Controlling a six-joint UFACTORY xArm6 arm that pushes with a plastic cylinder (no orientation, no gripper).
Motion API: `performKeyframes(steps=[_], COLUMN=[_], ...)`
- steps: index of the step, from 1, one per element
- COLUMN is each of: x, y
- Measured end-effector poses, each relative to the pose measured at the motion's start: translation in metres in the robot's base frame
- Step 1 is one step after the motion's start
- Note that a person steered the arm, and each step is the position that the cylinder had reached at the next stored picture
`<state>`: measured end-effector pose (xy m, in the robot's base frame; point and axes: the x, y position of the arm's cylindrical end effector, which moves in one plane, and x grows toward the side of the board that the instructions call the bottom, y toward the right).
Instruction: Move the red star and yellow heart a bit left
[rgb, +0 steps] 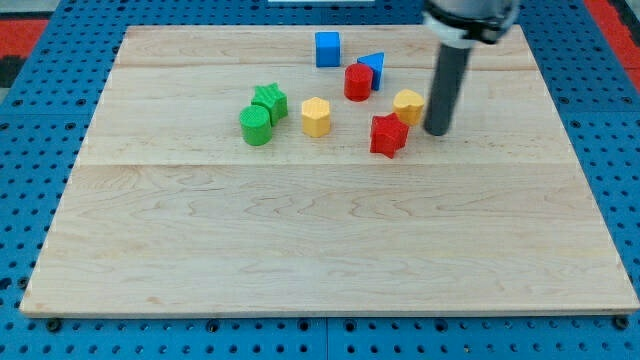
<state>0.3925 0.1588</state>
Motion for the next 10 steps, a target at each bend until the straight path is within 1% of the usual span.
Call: performKeyframes(steps=[1,3,4,6,7,8,9,10], x=[-0.027,-0.034,-0.034,0.005,-0.003,-0.012,-0.013,-0.007], y=[-0.003,-0.06,-0.077,-0.019,-0.032,-0.072,-0.068,-0.026])
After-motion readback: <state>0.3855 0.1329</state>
